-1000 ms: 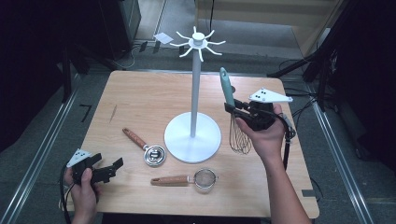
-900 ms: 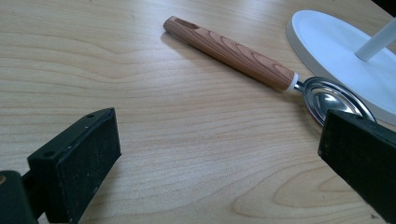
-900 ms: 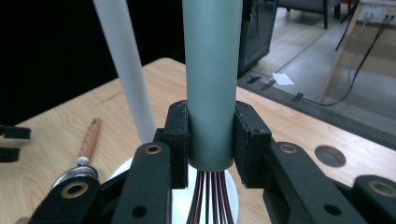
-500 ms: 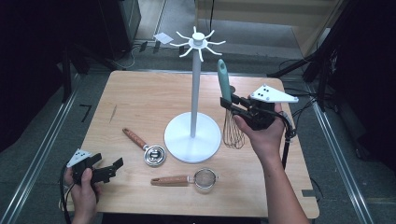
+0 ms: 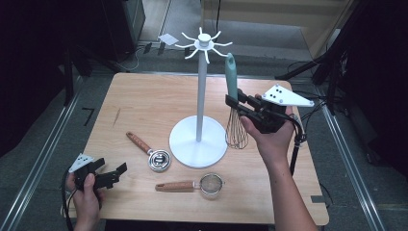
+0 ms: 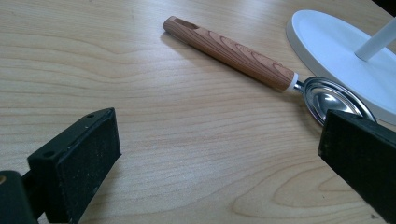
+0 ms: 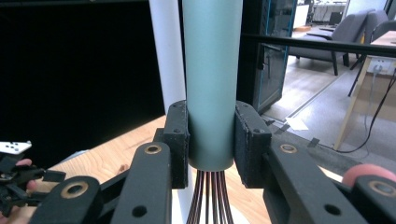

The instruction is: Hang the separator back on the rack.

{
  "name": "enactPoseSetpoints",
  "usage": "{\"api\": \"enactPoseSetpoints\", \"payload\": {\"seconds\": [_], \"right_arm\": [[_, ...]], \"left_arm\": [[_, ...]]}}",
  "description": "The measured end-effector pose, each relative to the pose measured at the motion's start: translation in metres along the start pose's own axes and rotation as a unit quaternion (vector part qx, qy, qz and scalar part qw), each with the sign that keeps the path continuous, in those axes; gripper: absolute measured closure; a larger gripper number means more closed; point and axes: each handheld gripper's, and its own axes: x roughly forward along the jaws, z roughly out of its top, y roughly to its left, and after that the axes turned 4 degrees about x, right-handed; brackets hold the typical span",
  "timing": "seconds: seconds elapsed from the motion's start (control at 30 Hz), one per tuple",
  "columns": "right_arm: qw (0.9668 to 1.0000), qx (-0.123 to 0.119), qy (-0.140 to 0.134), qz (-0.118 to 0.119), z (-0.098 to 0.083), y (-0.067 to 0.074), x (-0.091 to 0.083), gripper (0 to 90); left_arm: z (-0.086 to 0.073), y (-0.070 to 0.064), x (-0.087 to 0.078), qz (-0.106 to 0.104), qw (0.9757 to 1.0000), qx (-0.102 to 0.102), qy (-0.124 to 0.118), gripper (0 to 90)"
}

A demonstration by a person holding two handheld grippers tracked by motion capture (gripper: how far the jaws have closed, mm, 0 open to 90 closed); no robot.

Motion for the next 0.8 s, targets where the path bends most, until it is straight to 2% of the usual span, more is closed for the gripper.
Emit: {"api": "enactPoseSetpoints", "payload": {"seconds": [0.23, 0.5, 0.57, 0.8], "right_arm": [[0.9999, -0.006, -0.01, 0.004, 0.007, 0.005, -0.004, 71.2], [0.9986, 0.0, -0.047, 0.023, 0.012, 0.009, -0.014, 71.2], [0.9985, 0.002, -0.049, 0.025, 0.012, 0.009, -0.015, 71.2], [0.9966, 0.008, -0.053, 0.062, 0.011, 0.009, -0.017, 71.2]], "left_arm": [[0.0, 0.0, 0.0, 0.0, 1.0, 0.0, 0.0, 0.0], [0.0, 0.0, 0.0, -0.003, 1.0, 0.002, 0.002, 0.0], [0.0, -0.001, 0.0, -0.002, 1.0, 0.004, 0.002, 0.0], [0.0, -0.001, 0.0, -0.002, 1.0, 0.004, 0.002, 0.0]]}}
